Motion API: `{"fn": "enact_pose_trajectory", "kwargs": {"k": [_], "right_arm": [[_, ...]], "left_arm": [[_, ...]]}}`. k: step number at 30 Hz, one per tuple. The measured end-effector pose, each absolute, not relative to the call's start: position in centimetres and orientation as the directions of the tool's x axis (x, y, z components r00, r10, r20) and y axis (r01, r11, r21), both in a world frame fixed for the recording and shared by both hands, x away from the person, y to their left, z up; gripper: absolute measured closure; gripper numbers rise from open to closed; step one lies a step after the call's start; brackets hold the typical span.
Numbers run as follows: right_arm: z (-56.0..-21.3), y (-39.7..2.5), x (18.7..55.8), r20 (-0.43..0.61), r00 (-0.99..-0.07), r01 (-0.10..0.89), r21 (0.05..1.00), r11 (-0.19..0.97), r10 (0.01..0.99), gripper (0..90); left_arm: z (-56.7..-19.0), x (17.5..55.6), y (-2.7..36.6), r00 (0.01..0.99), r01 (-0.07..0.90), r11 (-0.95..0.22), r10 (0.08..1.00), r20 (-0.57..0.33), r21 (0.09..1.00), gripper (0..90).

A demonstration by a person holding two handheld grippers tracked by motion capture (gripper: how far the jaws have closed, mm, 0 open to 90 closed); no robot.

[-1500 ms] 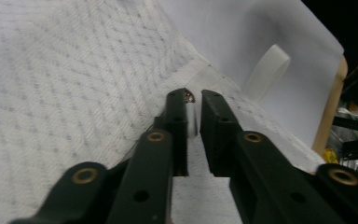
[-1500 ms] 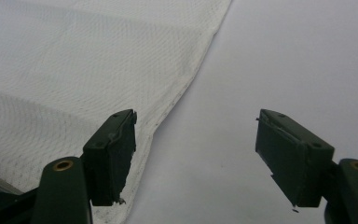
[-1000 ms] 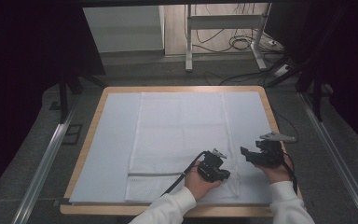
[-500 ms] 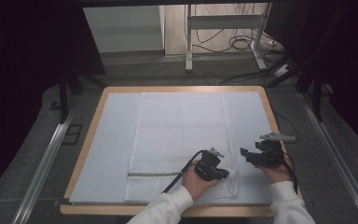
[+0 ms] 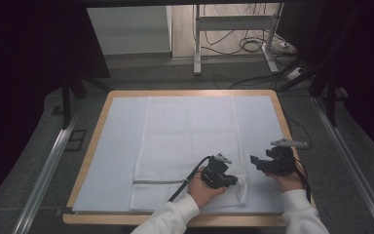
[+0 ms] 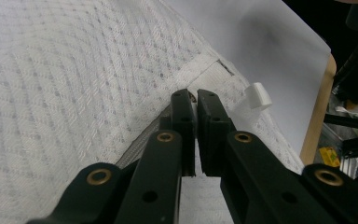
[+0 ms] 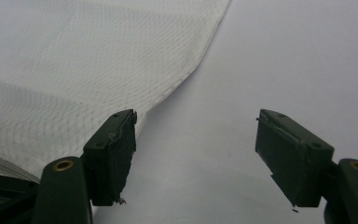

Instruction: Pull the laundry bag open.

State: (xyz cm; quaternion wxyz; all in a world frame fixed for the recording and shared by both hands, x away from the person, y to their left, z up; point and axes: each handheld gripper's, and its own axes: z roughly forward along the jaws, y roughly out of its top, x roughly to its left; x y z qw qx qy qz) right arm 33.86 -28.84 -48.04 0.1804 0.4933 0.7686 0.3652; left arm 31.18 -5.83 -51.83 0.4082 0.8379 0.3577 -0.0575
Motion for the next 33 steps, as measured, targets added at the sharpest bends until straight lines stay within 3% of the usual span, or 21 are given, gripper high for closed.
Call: {"fn": "enact_pose_trajectory", "kwargs": {"k": [13,33], "right_arm": [[-47.8,-28.7,33.9,0.197,-0.444,0.684,0.705,0.188,0.874,27.3],[-48.4,-26.9,34.1,0.285,-0.461,0.737,0.651,0.184,0.84,27.5]], "left_arm": [[-51.1,31.0,-4.7,0.739,0.636,-0.388,0.554,-0.382,0.668,87.3],[-50.7,30.9,-3.9,0.741,0.629,-0.379,0.554,-0.378,0.679,87.3]]}}
